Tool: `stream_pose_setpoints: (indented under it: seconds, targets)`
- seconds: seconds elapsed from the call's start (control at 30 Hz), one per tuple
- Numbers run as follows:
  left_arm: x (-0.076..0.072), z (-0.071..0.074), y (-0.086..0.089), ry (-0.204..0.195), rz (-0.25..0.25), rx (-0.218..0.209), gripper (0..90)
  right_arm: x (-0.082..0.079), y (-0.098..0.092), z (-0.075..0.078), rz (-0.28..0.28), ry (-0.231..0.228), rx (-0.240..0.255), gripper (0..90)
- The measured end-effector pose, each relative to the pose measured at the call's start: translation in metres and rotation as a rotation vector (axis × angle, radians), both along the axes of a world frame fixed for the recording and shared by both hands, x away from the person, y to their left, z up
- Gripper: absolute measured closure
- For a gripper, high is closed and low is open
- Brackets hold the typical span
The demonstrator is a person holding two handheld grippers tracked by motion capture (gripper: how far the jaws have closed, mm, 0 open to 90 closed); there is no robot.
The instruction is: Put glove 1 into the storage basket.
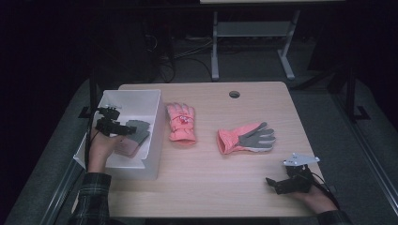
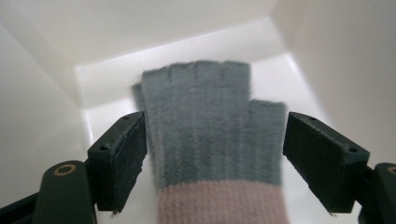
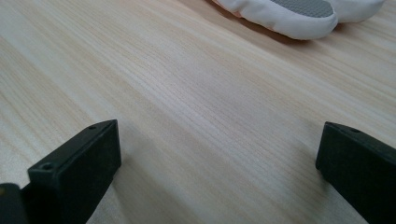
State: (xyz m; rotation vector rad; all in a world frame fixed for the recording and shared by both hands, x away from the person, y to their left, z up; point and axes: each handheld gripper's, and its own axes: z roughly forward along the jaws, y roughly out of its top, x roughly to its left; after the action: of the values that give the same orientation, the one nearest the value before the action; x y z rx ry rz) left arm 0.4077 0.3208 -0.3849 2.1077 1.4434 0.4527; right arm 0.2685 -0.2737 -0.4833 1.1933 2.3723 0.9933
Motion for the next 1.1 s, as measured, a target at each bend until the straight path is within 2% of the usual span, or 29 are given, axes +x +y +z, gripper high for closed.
stream_pose_setpoints:
  seconds: [0.37, 0.5, 0.63, 0.83, 0.93, 1.1]
  targets:
    - [-0.014, 0.034, -0.018, -0.065, -0.127, -0.071, 13.1, 0.000, 0.000, 0.000, 0.000, 0.000, 0.000, 0.0]
    - [-0.022, 0.049, -0.027, -0.098, -0.173, -0.088, 12.9, 0.000, 0.000, 0.000, 0.000, 0.000, 0.000, 0.0]
    - [-0.030, 0.062, -0.039, -0.130, -0.220, -0.124, 12.9, 0.000, 0.000, 0.000, 0.000, 0.000, 0.000, 0.0]
    - [-0.038, 0.073, -0.060, -0.156, -0.289, -0.176, 13.7, 0.000, 0.000, 0.000, 0.000, 0.000, 0.000, 0.0]
    - [-0.040, 0.075, -0.073, -0.158, -0.327, -0.172, 13.8, 0.000, 0.000, 0.000, 0.000, 0.000, 0.000, 0.0]
    - [-0.044, 0.078, -0.090, -0.167, -0.371, -0.192, 14.6, 0.000, 0.000, 0.000, 0.000, 0.000, -0.001, 0.0]
